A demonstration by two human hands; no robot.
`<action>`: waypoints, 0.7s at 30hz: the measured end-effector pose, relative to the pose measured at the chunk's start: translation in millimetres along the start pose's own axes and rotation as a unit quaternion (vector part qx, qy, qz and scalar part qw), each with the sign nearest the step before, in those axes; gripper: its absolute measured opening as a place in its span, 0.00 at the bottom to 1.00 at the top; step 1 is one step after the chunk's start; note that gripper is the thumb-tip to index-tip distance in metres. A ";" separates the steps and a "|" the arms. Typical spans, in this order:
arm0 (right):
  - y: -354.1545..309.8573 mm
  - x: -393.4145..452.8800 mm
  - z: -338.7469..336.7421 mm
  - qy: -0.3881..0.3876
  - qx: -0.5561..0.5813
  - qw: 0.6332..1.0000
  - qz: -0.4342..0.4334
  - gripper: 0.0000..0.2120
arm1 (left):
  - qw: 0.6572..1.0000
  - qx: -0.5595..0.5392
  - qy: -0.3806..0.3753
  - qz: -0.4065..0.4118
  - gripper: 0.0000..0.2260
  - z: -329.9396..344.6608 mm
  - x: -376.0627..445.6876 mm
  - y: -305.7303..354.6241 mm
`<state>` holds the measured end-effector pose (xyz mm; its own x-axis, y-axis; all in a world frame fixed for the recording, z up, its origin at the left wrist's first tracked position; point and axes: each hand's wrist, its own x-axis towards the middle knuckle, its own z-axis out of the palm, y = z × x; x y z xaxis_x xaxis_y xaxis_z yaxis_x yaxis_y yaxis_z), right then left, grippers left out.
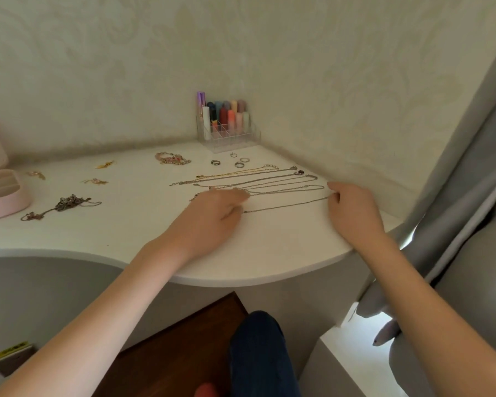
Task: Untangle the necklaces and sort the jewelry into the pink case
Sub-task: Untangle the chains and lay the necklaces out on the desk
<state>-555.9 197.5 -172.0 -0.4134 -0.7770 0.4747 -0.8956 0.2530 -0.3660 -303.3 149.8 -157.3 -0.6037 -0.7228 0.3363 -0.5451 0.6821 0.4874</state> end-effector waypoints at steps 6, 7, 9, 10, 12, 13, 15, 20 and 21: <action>2.4 6.4 7.3 -0.085 -0.068 0.994 0.003 0.12 | 0.988 0.078 -0.133 0.021 0.23 4.4 0.5 -2.7; 3.0 7.4 8.6 -0.092 -0.071 0.993 0.001 0.13 | 0.987 0.086 -0.138 0.018 0.24 4.6 1.2 -3.6; 3.4 8.7 10.0 -0.101 -0.081 0.992 -0.009 0.14 | 0.985 0.092 -0.143 0.017 0.25 5.4 0.6 -4.4; 2.9 8.8 9.5 -0.102 -0.086 0.991 -0.017 0.15 | 0.986 0.090 -0.140 0.017 0.25 5.6 -0.1 -4.7; -2.5 5.6 4.4 -0.076 -0.085 0.993 -0.038 0.19 | 0.989 0.077 -0.123 0.019 0.25 4.0 -2.8 -5.9; -9.1 2.6 1.3 -0.051 -0.077 0.994 -0.055 0.20 | 0.991 0.072 -0.109 0.019 0.26 1.7 -4.5 -7.4; -33.6 -3.6 -1.0 -0.013 -0.050 0.994 -0.095 0.21 | 0.995 0.076 -0.065 0.010 0.25 -7.6 -8.4 -11.6; -143.6 -2.6 26.6 -0.056 0.022 0.972 -0.226 0.21 | 0.963 0.149 0.144 -0.171 0.18 -58.7 -25.0 -38.3; -169.0 -1.4 34.4 -0.070 0.035 0.964 -0.255 0.20 | 0.950 0.178 0.155 -0.207 0.17 -71.7 -29.4 -48.3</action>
<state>-398.4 136.0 -138.4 0.1079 -0.8617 0.4958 -0.9612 -0.2178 -0.1694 -217.5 130.2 -133.0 -0.1251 -0.8973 0.4232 -0.8935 0.2874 0.3451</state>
